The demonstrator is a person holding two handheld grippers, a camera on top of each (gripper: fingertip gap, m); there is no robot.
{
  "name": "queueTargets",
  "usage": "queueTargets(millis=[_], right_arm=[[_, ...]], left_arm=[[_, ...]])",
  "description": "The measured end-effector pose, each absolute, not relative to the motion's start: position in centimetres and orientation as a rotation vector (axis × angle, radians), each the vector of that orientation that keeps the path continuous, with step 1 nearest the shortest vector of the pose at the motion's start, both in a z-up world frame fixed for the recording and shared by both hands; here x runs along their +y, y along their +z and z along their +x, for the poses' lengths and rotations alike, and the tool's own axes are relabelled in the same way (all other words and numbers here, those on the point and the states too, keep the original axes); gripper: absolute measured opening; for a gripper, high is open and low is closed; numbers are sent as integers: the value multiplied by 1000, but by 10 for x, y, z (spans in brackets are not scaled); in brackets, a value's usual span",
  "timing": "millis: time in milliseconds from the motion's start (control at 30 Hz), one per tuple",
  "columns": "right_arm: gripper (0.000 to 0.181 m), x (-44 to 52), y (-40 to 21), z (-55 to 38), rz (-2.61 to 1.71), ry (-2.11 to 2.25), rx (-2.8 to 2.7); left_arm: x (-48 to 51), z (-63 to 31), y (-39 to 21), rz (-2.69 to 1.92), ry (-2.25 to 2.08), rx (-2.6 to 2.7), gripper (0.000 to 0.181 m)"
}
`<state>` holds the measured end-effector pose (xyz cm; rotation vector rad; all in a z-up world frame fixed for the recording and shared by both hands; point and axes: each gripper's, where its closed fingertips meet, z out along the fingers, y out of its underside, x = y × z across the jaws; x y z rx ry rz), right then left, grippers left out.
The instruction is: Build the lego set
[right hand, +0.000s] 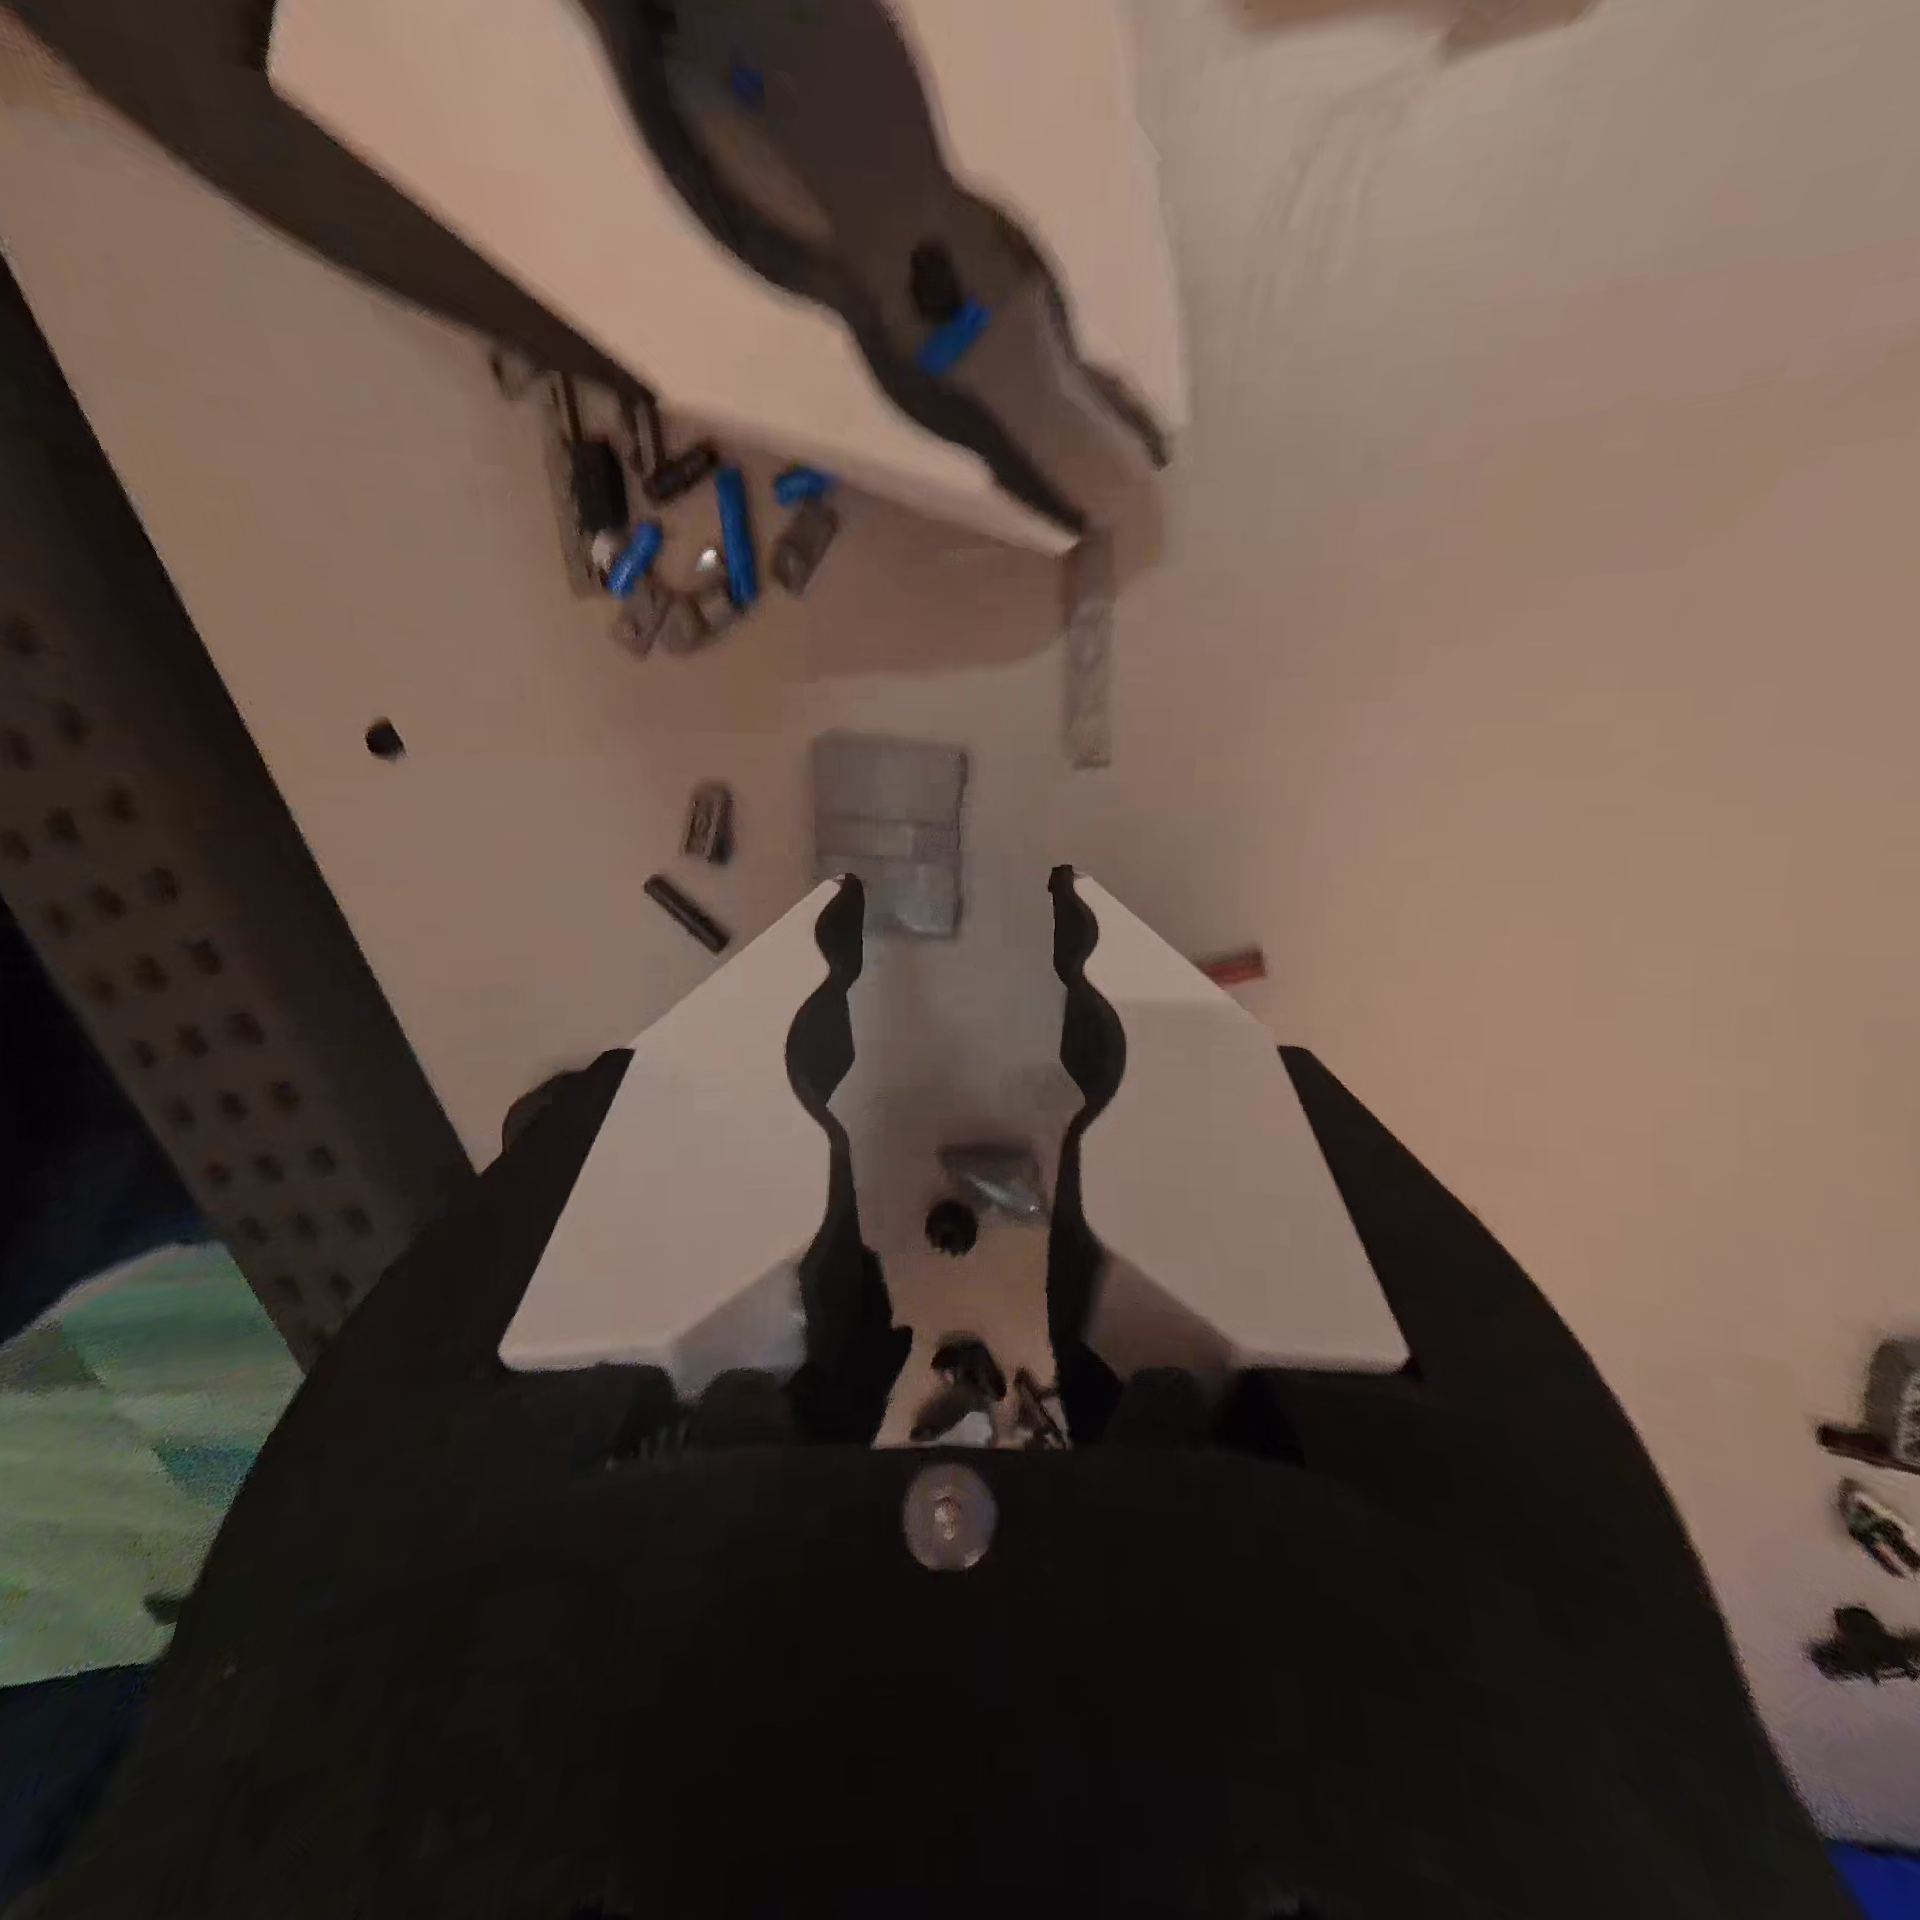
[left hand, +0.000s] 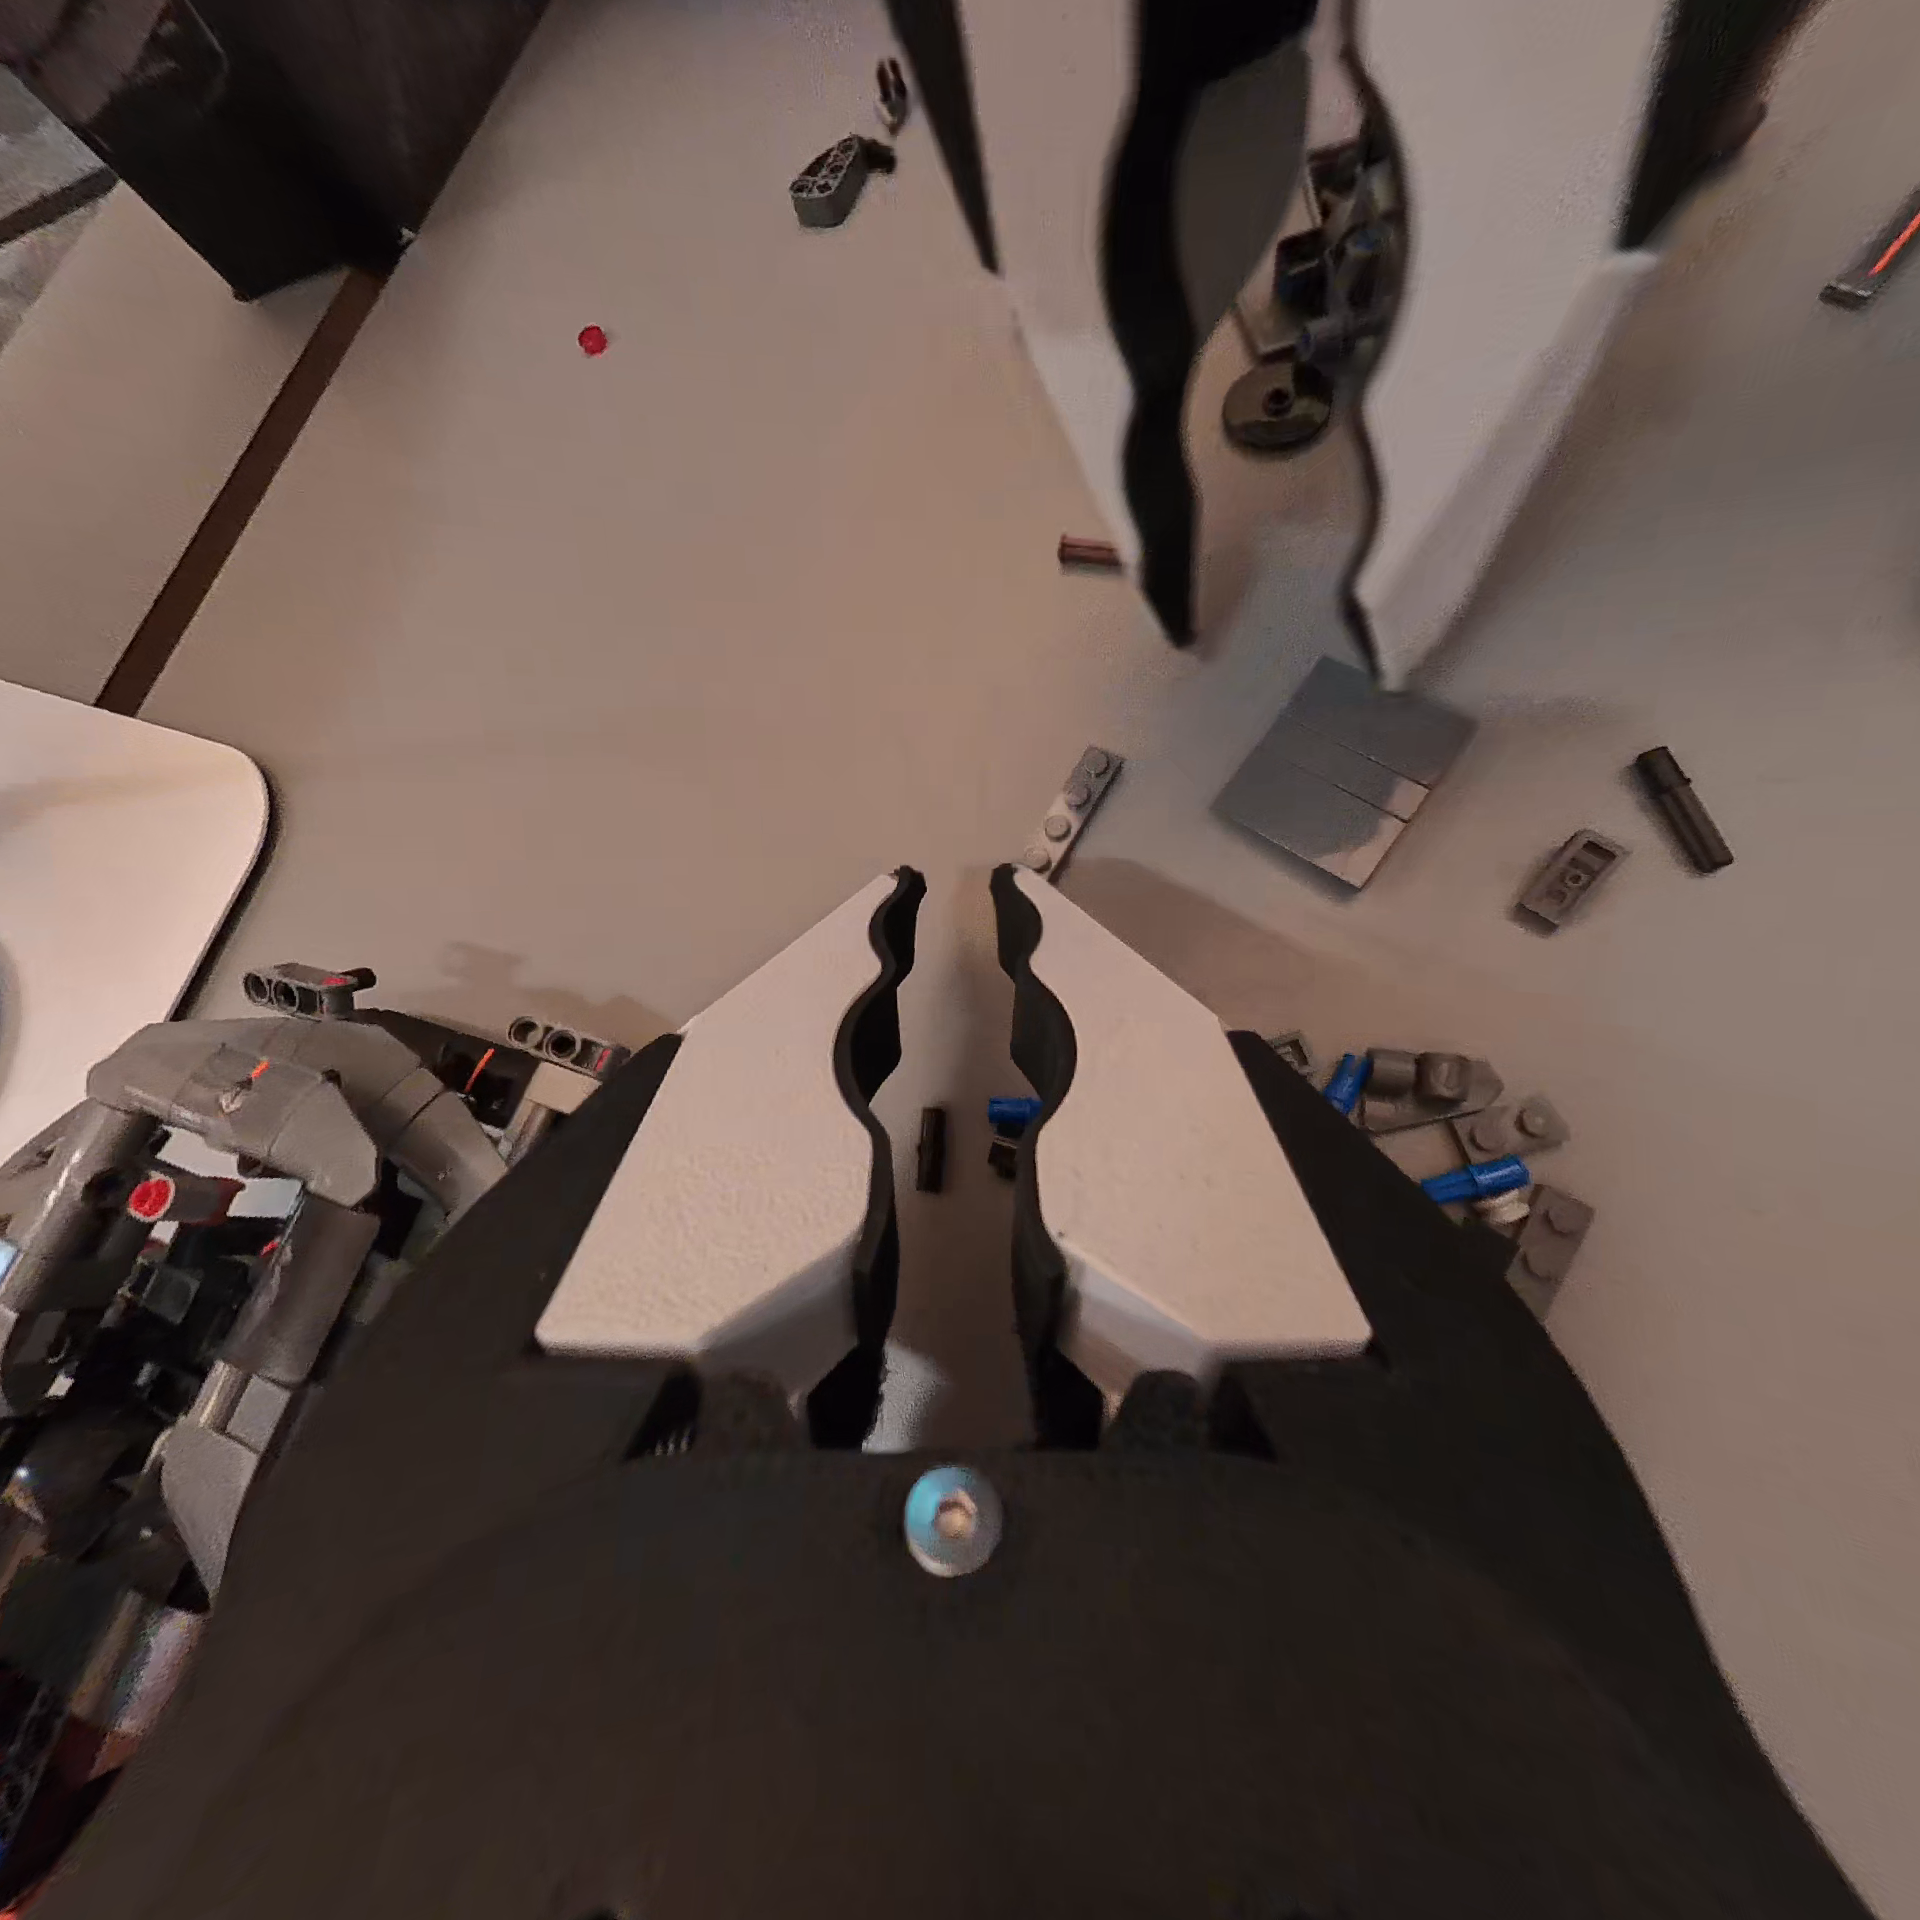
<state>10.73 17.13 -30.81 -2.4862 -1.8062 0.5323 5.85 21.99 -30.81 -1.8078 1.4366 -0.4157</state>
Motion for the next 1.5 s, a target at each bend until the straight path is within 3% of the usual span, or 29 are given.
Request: queueTargets(millis=[333,467,667,767,800,833,1100,1500], right_arm=[[47,147,-323,100,-2463,465,-1827],[30,154,-325,102,-2433,383,-1806],[30,154,-324,107,-2452,417,-1776],[0,162,-316,105,-2422,473,-1711],[0,163,-316,106,-2428,477,-1704],[9,162,-317,108,-2431,462,-1715],[27,151,-313,104,-2377,472,-1798],[46,136,-312,91,-2344,544,-1834]], left_arm=[[220,66,-322,-1868,-383,1483,9],[218,65,-322,-1892,-419,1465,8],[213,64,-323,-1917,-478,1459,6],[210,63,-323,-1937,-499,1464,6],[210,62,-323,-1945,-506,1456,7],[208,63,-323,-1946,-519,1458,6],[209,59,-323,-1957,-554,1445,6],[216,56,-320,-1933,-517,1417,4]])
